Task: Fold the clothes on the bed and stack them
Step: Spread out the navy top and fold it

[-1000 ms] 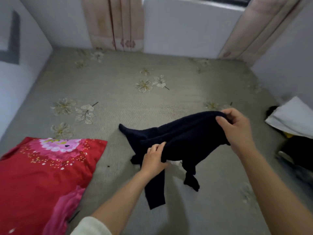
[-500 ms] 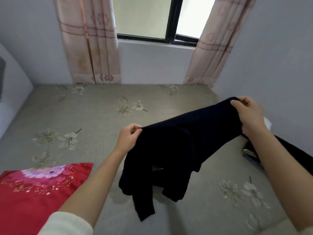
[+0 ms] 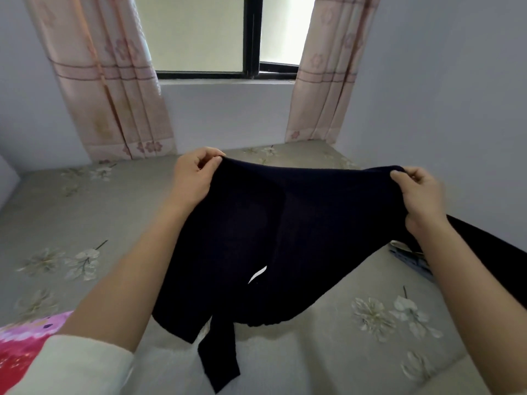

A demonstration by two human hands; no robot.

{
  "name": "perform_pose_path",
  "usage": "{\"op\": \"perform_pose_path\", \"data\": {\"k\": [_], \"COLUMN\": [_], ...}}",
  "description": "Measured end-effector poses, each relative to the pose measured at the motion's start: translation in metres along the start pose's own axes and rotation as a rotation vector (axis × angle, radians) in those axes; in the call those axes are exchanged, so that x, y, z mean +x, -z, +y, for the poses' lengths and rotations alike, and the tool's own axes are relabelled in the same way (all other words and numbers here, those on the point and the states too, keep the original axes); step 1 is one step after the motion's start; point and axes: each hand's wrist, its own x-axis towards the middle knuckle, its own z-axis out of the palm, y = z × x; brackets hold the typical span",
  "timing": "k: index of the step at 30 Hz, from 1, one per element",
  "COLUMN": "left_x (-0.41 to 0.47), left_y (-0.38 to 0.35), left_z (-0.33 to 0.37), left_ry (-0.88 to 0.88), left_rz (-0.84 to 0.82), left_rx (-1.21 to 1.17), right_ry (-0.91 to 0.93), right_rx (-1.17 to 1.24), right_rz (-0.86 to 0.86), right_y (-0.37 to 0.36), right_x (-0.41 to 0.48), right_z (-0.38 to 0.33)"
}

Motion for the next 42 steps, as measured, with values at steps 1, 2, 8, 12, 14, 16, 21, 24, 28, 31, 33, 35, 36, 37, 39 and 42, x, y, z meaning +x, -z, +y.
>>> {"op": "perform_pose_path", "data": {"k": [1,2,8,12,14,16,21,24,28,31,33,35,36,37,39,42], "left_x": [0.007,0.015,0.093,0.126,0.096,0.043,-0.084,-0.116,-0.131,-0.132,-0.133,-0.136,-0.139,-0.141,-0.144,-0.151], "left_y": [-0.016,-0.035,-0.166,-0.223,-0.232,-0.234,-0.239,-0.247,-0.263,-0.289,-0.309,-0.327,-0.335,-0.342,-0.356,-0.370], "left_z": [0.000,0.000,-0.001,-0.058,-0.104,-0.137,-0.160,-0.153,-0.160,-0.171,-0.181,-0.196,-0.207,-0.217,-0.239,-0.262], "left_ry": [0.018,0.035,0.111,0.419,0.618,0.857,1.176,1.237,1.214,1.224,1.206,1.184,1.165,1.134,1.048,0.999], "left_rz": [0.002,0.002,0.020,0.099,0.097,0.053,-0.087,-0.115,-0.220,-0.374,-0.474,-0.558,-0.595,-0.626,-0.697,-0.845], "left_rx": [0.003,0.010,0.169,0.264,0.371,0.492,0.501,0.452,0.427,0.417,0.418,0.466,0.524,0.601,0.763,0.919], "right_ry": [-0.019,-0.038,-0.162,-0.253,-0.307,-0.414,-0.668,-0.675,-0.748,-0.735,-0.740,-0.736,-0.725,-0.697,-0.647,-0.552], "right_rx": [0.003,0.009,0.107,0.114,0.058,0.029,-0.063,-0.212,-0.383,-0.572,-0.627,-0.681,-0.709,-0.733,-0.770,-0.799], "right_rz": [-0.003,-0.007,-0.017,-0.218,-0.347,-0.465,-0.746,-0.732,-0.577,-0.531,-0.530,-0.551,-0.563,-0.590,-0.656,-0.756], "right_y": [0.008,0.017,0.042,0.016,-0.007,-0.029,-0.069,-0.071,-0.033,0.005,0.021,0.025,0.024,0.023,0.016,0.002], "right_x": [0.010,0.022,0.133,0.196,0.198,0.188,0.146,0.132,0.130,0.145,0.156,0.164,0.167,0.171,0.180,0.187], "right_z": [0.008,0.016,0.053,0.081,0.108,0.148,0.249,0.290,0.334,0.356,0.371,0.385,0.390,0.397,0.411,0.433]}}
